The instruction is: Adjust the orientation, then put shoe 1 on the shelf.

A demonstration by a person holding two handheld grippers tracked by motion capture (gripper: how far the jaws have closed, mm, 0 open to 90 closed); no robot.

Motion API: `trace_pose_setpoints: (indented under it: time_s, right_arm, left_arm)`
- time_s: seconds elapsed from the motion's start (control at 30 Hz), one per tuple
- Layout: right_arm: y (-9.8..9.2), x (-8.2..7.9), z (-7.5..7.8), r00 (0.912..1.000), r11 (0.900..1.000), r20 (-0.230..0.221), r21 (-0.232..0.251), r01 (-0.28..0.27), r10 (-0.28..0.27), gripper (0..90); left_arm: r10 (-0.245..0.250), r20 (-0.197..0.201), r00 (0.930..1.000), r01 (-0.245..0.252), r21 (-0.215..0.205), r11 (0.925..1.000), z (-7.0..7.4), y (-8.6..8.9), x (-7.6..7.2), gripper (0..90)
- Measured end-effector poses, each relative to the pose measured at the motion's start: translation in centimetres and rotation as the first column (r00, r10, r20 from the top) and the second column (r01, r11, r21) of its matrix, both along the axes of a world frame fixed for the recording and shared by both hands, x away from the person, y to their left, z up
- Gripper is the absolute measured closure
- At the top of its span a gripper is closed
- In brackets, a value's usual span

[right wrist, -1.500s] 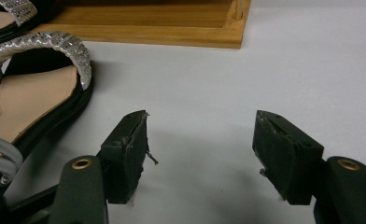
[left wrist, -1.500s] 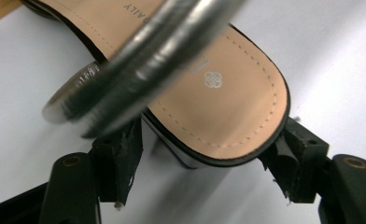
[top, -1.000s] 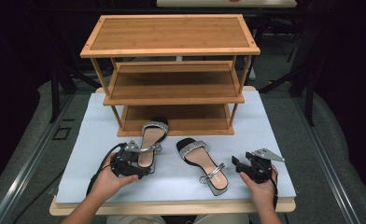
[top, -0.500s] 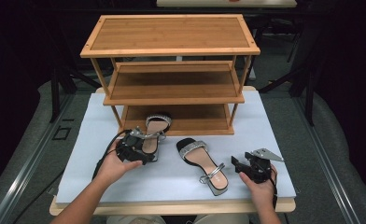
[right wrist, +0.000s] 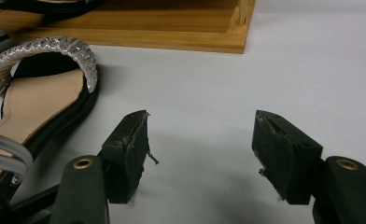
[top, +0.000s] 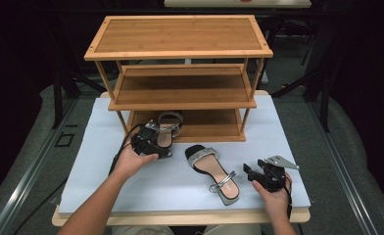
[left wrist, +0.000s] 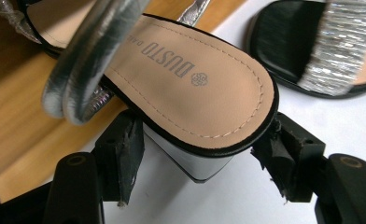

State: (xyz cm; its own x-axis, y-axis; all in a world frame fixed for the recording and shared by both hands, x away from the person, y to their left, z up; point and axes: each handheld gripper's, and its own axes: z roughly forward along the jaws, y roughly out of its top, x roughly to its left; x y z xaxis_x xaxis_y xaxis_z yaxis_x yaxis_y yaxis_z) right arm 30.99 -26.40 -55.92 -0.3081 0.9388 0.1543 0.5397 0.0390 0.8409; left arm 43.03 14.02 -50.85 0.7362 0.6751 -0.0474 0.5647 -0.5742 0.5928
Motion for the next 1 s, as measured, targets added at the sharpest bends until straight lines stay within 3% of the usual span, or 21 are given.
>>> trace_pose_setpoints:
  time_s: [0.1,0.13,0.17,0.33,0.63,0.8,0.83,1.0]
  right_arm:
    - [-0.1,0.0,0.1,1.0000,1.000,-0.006,-0.003,-0.001,0.001,35.5]
    - [-0.1,0.0,0.1,1.0000,1.000,-0.007,-0.001,-0.002,0.002,35.5]
    - [-0.1,0.0,0.0,1.0000,1.000,-0.006,-0.001,-0.001,0.001,35.5]
    - [-0.2,-0.1,0.1,1.0000,1.000,-0.003,0.000,0.001,-0.001,35.5]
    - [-0.2,0.0,0.0,1.0000,1.000,0.003,0.005,-0.003,0.003,35.5]
    - [-0.2,0.0,0.1,1.0000,1.000,-0.005,0.001,0.000,0.000,35.5]
    - [-0.2,0.0,0.1,1.0000,1.000,-0.003,0.000,0.003,-0.003,35.5]
    - [0.0,0.1,0.0,0.9999,1.000,0.011,0.006,-0.009,0.009,35.5]
  left_arm:
    - [0.020,-0.002,0.9998,-0.020,-0.015,0.9997,-0.1,-0.4,0.7,34.7]
    - [0.014,0.001,0.9999,-0.014,0.005,0.9999,-0.1,-0.3,1.0,34.7]
    - [0.018,-0.001,0.9998,-0.018,-0.004,0.9998,-0.2,-0.4,1.2,34.6]
    - [0.020,0.025,0.9995,-0.021,0.029,0.9994,-0.6,-0.7,1.8,34.7]
    - [0.054,0.018,0.9984,-0.054,0.008,0.9985,-1.4,-0.3,3.1,34.8]
    - [0.055,0.015,0.9983,-0.055,-0.002,0.9985,-1.4,-0.3,3.1,34.7]
    - [0.048,0.017,0.9987,-0.049,0.012,0.9987,-1.4,-0.2,3.1,34.7]
    - [0.081,0.028,0.9963,-0.081,0.015,0.9966,-1.3,-0.3,2.5,34.8]
